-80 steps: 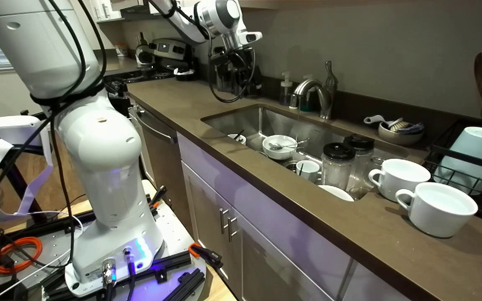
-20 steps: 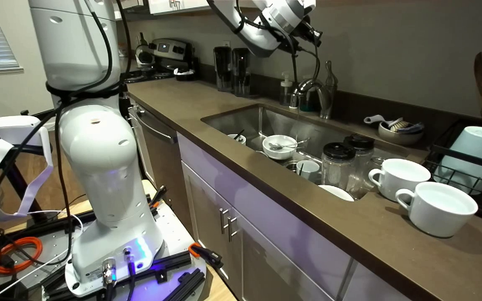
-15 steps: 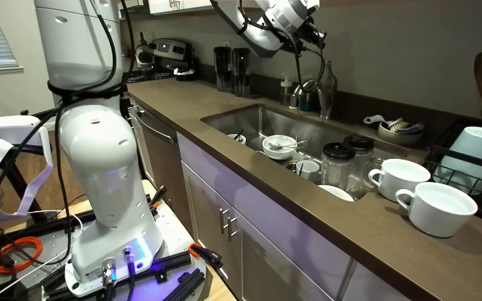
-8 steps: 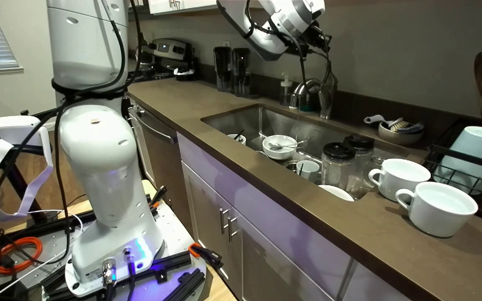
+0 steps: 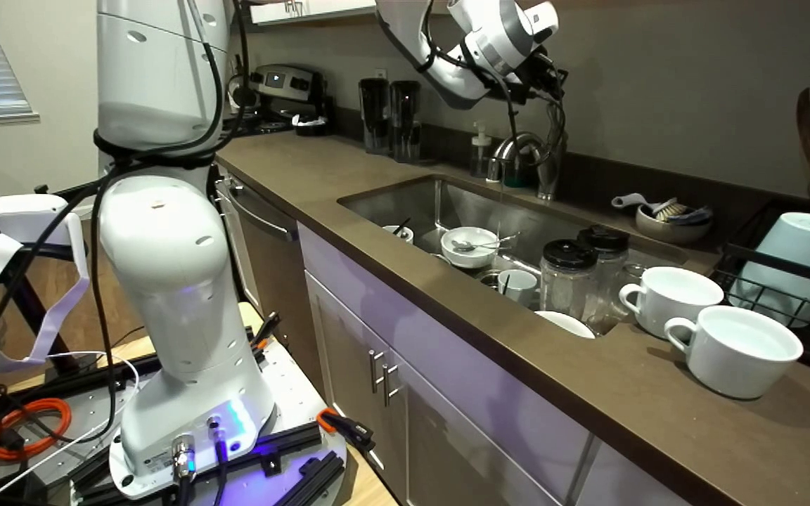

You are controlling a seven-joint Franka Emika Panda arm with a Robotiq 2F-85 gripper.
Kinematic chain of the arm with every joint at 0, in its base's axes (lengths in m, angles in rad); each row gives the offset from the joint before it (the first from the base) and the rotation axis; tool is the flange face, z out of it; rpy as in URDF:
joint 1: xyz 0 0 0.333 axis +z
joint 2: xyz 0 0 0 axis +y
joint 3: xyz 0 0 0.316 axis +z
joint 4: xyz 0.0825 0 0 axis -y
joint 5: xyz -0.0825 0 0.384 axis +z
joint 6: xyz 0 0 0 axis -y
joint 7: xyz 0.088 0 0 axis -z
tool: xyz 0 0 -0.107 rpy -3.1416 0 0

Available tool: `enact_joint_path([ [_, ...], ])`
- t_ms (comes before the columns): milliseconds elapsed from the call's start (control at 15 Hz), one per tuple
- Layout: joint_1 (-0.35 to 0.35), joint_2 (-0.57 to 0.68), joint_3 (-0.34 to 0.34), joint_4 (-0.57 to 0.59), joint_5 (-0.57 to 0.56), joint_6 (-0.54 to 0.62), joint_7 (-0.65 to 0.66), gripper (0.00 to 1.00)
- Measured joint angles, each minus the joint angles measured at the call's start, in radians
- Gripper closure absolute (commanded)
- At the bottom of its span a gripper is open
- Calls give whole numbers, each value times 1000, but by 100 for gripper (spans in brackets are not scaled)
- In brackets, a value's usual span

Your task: Close the tap

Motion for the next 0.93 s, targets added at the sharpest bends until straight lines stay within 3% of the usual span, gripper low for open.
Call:
enact_joint_path([
  [933,-12,6,13,-4,33,-20,-27,100],
])
